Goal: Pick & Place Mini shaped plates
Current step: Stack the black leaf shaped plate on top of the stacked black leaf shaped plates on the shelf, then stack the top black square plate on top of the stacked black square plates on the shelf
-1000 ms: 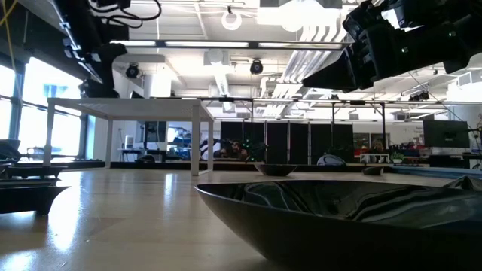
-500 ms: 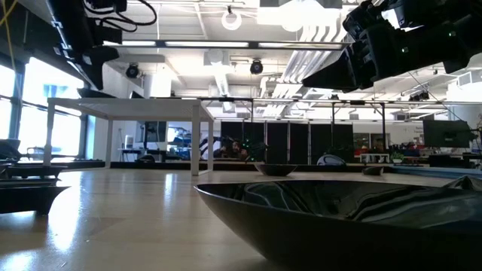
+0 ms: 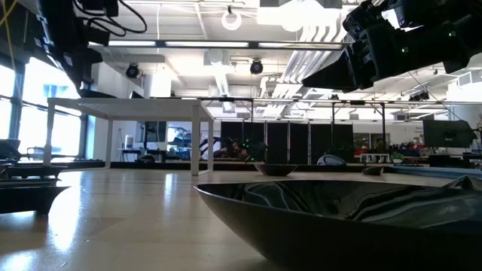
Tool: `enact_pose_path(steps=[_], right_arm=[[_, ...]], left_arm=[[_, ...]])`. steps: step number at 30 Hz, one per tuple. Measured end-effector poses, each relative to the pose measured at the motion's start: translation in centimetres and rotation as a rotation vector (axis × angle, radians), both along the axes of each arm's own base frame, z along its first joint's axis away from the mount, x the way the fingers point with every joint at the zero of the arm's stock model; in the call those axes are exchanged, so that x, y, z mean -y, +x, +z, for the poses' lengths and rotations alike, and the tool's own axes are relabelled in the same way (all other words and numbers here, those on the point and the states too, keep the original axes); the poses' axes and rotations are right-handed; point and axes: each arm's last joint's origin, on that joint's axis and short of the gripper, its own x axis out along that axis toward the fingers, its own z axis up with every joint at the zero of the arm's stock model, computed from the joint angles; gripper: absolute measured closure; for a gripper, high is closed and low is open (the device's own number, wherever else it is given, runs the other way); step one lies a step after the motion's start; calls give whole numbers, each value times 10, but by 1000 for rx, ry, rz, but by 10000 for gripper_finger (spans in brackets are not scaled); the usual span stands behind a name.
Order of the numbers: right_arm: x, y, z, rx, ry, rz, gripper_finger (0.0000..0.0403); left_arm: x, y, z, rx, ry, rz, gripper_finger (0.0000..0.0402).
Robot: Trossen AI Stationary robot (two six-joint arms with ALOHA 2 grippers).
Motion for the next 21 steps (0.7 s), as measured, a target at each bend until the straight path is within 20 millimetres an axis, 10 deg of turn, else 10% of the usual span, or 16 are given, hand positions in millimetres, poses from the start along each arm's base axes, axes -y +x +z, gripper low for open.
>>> enact_pose_path(steps=[21], right_arm=[[0,0,0,0,0,0,401]], left_arm=[[-3,8,16,75,21,-116,402]])
